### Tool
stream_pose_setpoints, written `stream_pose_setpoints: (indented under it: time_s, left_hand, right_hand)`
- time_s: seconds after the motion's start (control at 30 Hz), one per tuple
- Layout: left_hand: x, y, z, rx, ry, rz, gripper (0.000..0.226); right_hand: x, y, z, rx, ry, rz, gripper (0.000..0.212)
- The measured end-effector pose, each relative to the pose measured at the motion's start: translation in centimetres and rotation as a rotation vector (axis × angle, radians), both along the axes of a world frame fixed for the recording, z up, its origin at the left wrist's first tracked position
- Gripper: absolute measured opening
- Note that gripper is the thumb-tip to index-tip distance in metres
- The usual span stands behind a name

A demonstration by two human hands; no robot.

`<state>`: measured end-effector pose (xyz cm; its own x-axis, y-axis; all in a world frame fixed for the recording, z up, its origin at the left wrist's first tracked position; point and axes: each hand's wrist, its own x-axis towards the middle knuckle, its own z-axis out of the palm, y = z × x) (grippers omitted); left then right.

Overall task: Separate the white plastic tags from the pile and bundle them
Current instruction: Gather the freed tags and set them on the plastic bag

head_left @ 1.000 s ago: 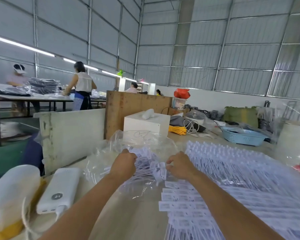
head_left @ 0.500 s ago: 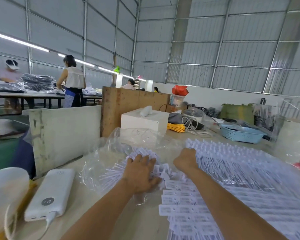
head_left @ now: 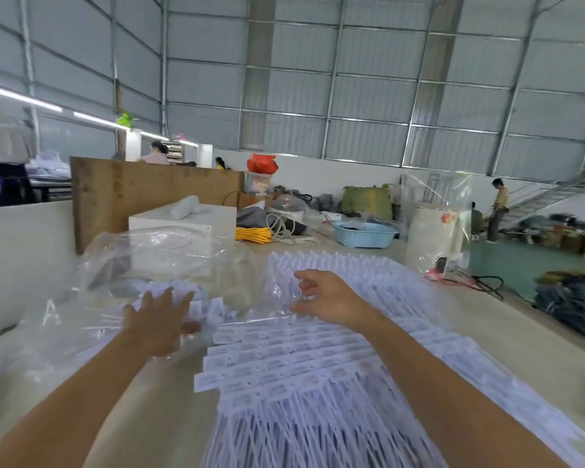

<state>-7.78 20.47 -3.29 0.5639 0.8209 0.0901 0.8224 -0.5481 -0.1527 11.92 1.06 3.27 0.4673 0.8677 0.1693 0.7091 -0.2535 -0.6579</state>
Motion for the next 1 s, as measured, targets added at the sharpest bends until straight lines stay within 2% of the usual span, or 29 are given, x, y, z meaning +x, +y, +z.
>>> stream_pose_setpoints:
  time_s: [0.07, 0.13, 0.23, 0.3, 0.37, 0.4, 0.43, 0.5, 0.57, 0.67, 0.77, 0.87, 0.93, 1.0]
  left_hand:
    - [0.8, -1.4, 1.6, 0.025, 0.049, 0.021, 0.060]
    - [1.4, -3.4, 4.3, 0.083, 0.161, 0.088, 0.052]
    - [2.8, -7.9, 8.5, 0.179, 0.224, 0.052, 0.032]
    - [4.4, -12.2, 10.4, 0.277, 0.107, -0.051, 0.019]
    - [6.4, -16.6, 10.6, 0.312, -0.124, -0.287, 0.014]
    - [7.4, -18.3, 10.0, 0.218, -0.235, -0.443, 0.011]
    - [8.4, -19.9, 9.0, 0.052, -0.308, -0.579, 0.017]
    - [9.9, -21.8, 6.8, -0.228, -0.216, -0.705, 0.041]
    - [10.9, -22.0, 5.4, -0.231, -0.037, -0.691, 0.051]
    - [11.1, -20.9, 5.6, -0.292, -0.018, -0.689, 0.044]
    - [11.1, -20.7, 5.9, -0.172, 0.010, -0.707, 0.038]
    - [11.1, -21.6, 6.3, -0.084, -0.093, -0.742, 0.029]
    - [11.0, -22.0, 7.0, -0.194, -0.260, -0.799, 0.023]
    - [10.6, -22.3, 8.0, -0.346, -0.407, -0.834, 0.022]
  right_hand:
    - [2.4, -3.2, 0.5, 0.102, -0.029, -0.062, 0.057]
    - [5.7, -6.6, 0.7, 0.152, -0.111, -0.234, 0.049]
    - [9.7, -11.3, -0.6, -0.105, -0.288, -0.403, 0.051]
    - [11.4, -13.5, -2.2, -0.259, -0.310, -0.466, 0.054]
    - [12.1, -15.0, -3.3, -0.353, -0.291, -0.476, 0.059]
    - [12.2, -15.5, -3.8, -0.366, -0.273, -0.474, 0.061]
    - [12.0, -15.9, -4.0, -0.370, -0.263, -0.474, 0.061]
    - [11.8, -16.6, -4.3, -0.378, -0.295, -0.476, 0.059]
    - [11.5, -17.2, -4.0, -0.382, -0.315, -0.460, 0.055]
    - [11.5, -18.5, -3.3, -0.356, -0.283, -0.402, 0.042]
    - [11.9, -19.8, -2.5, -0.365, -0.351, -0.362, 0.038]
    - [12.4, -20.5, -2.2, -0.357, -0.418, -0.341, 0.034]
    - [12.7, -21.0, -2.3, -0.289, -0.418, -0.340, 0.024]
    - [12.9, -21.6, -2.2, -0.139, -0.401, -0.409, 0.015]
